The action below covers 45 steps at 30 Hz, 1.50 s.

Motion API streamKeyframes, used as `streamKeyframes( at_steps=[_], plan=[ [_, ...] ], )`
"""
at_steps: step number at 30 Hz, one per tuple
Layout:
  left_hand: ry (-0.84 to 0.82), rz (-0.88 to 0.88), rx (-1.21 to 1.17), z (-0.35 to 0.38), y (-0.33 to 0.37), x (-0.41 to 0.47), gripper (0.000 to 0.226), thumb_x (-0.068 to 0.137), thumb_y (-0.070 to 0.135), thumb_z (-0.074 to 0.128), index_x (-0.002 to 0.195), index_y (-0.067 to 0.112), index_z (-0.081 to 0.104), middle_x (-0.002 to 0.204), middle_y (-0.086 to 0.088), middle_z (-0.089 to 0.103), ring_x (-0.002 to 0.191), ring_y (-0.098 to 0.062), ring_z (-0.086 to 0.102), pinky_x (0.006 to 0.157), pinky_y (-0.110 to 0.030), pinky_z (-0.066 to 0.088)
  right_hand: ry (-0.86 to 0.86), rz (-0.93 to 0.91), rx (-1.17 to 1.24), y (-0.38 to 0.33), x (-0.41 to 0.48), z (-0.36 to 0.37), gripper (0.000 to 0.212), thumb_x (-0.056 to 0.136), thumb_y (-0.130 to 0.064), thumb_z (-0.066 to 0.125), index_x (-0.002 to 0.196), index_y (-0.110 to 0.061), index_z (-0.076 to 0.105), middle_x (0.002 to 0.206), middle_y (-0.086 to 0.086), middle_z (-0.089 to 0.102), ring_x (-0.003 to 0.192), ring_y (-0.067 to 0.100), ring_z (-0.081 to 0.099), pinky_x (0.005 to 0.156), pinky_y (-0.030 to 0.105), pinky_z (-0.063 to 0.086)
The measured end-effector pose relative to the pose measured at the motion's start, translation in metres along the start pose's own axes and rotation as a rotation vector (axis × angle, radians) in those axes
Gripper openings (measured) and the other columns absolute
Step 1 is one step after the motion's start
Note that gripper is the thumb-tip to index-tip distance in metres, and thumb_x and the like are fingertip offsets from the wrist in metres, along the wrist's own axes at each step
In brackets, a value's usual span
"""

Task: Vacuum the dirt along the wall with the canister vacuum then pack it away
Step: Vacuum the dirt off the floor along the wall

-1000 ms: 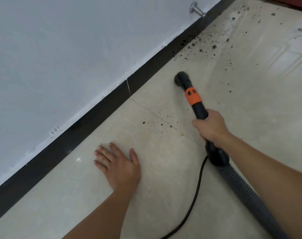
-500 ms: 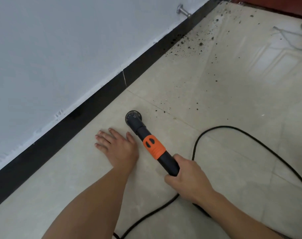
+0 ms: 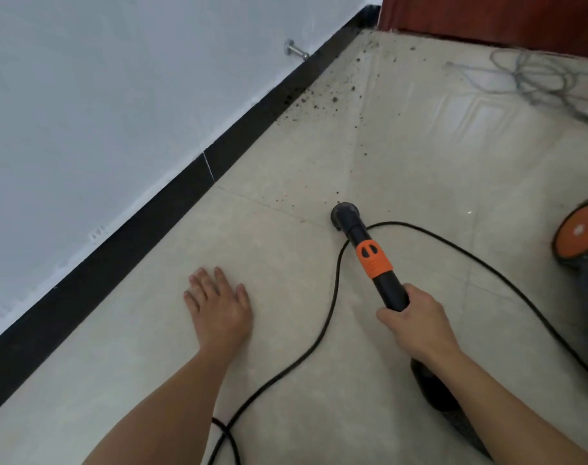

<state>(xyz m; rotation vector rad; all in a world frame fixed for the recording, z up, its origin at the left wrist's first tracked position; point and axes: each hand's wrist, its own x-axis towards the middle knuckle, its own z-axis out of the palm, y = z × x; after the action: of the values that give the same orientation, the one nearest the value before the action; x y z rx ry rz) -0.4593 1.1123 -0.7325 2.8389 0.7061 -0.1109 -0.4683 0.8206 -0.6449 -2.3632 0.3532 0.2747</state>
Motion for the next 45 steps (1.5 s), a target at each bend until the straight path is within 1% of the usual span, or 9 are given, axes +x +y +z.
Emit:
streamKeyframes(
  at_steps=[3, 10, 17, 20, 22, 27, 33, 39, 45],
  plan=[
    [-0.004, 0.019, 0.016, 0.0, -0.003, -0.01, 0.065, 0.1, 0.045, 0.015, 0.155, 0.01, 0.006, 0.161, -0.02, -0.003, 0.148, -0.033, -0.005, 0.12, -0.049, -0.002, 0.026, -0.011, -0.083, -0.005, 0.002, 0.003, 0.018, 0.077, -0.027, 0.067, 0.084, -0.021, 0.052, 0.073, 0.003, 0.061, 0.063, 0.021, 0.059, 0.056, 0.032, 0.047],
    [0.024, 0.012, 0.022, 0.0, -0.002, -0.01, 0.065, 0.099, 0.046, 0.015, 0.155, 0.013, 0.008, 0.161, -0.017, -0.001, 0.149, -0.031, -0.004, 0.121, -0.047, -0.002, -0.184, -0.301, -0.392, -0.03, -0.004, 0.042, 0.023, 0.083, -0.036, 0.059, 0.1, -0.026, 0.047, 0.083, -0.002, 0.058, 0.075, 0.026, 0.057, 0.064, 0.032, 0.042],
    [0.027, 0.018, 0.01, -0.001, -0.003, -0.01, 0.065, 0.099, 0.046, 0.015, 0.155, 0.013, 0.007, 0.161, -0.017, -0.001, 0.149, -0.03, -0.005, 0.121, -0.046, -0.002, 0.135, -0.003, -0.149, -0.007, 0.087, -0.011, 0.025, 0.074, -0.034, 0.068, 0.09, -0.02, 0.054, 0.085, 0.01, 0.064, 0.082, 0.034, 0.064, 0.069, 0.035, 0.049],
    [0.034, 0.019, 0.007, 0.0, -0.003, -0.009, 0.065, 0.099, 0.045, 0.016, 0.155, 0.013, 0.007, 0.161, -0.016, -0.001, 0.149, -0.03, -0.006, 0.121, -0.047, -0.002, 0.165, 0.019, -0.058, 0.001, 0.102, -0.023, 0.024, 0.068, -0.033, 0.067, 0.083, -0.019, 0.055, 0.078, 0.01, 0.066, 0.069, 0.033, 0.064, 0.066, 0.042, 0.056],
    [0.033, 0.014, 0.006, 0.001, -0.003, -0.009, 0.065, 0.099, 0.045, 0.017, 0.154, 0.013, 0.008, 0.161, -0.016, -0.001, 0.149, -0.03, -0.005, 0.121, -0.047, -0.001, 0.123, -0.027, -0.118, -0.004, 0.097, -0.016, 0.022, 0.073, -0.029, 0.068, 0.086, -0.018, 0.054, 0.079, 0.01, 0.063, 0.066, 0.027, 0.059, 0.062, 0.036, 0.05],
    [0.037, 0.008, 0.006, 0.0, -0.002, -0.009, 0.064, 0.099, 0.045, 0.017, 0.155, 0.014, 0.008, 0.162, -0.015, -0.001, 0.149, -0.029, -0.005, 0.121, -0.046, -0.001, -0.115, -0.251, -0.405, -0.035, 0.054, 0.028, 0.025, 0.078, -0.035, 0.064, 0.093, -0.026, 0.047, 0.081, 0.003, 0.057, 0.081, 0.031, 0.061, 0.064, 0.032, 0.041],
    [0.027, -0.003, -0.032, -0.003, 0.0, -0.011, 0.063, 0.099, 0.045, 0.018, 0.154, 0.015, 0.01, 0.162, -0.014, -0.001, 0.149, -0.028, -0.006, 0.121, -0.045, -0.003, -0.291, -0.458, -0.352, -0.077, 0.031, 0.071, 0.021, 0.078, -0.032, 0.061, 0.091, -0.024, 0.046, 0.081, -0.001, 0.056, 0.072, 0.023, 0.057, 0.062, 0.031, 0.045],
    [-0.015, 0.017, -0.022, -0.007, -0.003, -0.013, 0.065, 0.099, 0.046, 0.014, 0.155, 0.015, 0.004, 0.162, -0.012, -0.005, 0.149, -0.027, -0.009, 0.121, -0.045, -0.002, -0.11, -0.218, -0.173, -0.074, 0.089, 0.043, 0.023, 0.078, -0.03, 0.065, 0.095, -0.023, 0.051, 0.077, -0.003, 0.051, 0.075, 0.024, 0.055, 0.061, 0.029, 0.039],
    [-0.001, -0.019, 0.021, -0.004, 0.002, -0.01, 0.064, 0.098, 0.045, 0.018, 0.154, 0.015, 0.01, 0.162, -0.013, 0.002, 0.149, -0.028, -0.003, 0.121, -0.045, 0.001, 0.037, -0.038, -0.041, -0.049, 0.139, 0.007, 0.029, 0.075, -0.029, 0.068, 0.099, -0.02, 0.054, 0.088, 0.006, 0.061, 0.075, 0.026, 0.059, 0.059, 0.029, 0.041]
  ],
)
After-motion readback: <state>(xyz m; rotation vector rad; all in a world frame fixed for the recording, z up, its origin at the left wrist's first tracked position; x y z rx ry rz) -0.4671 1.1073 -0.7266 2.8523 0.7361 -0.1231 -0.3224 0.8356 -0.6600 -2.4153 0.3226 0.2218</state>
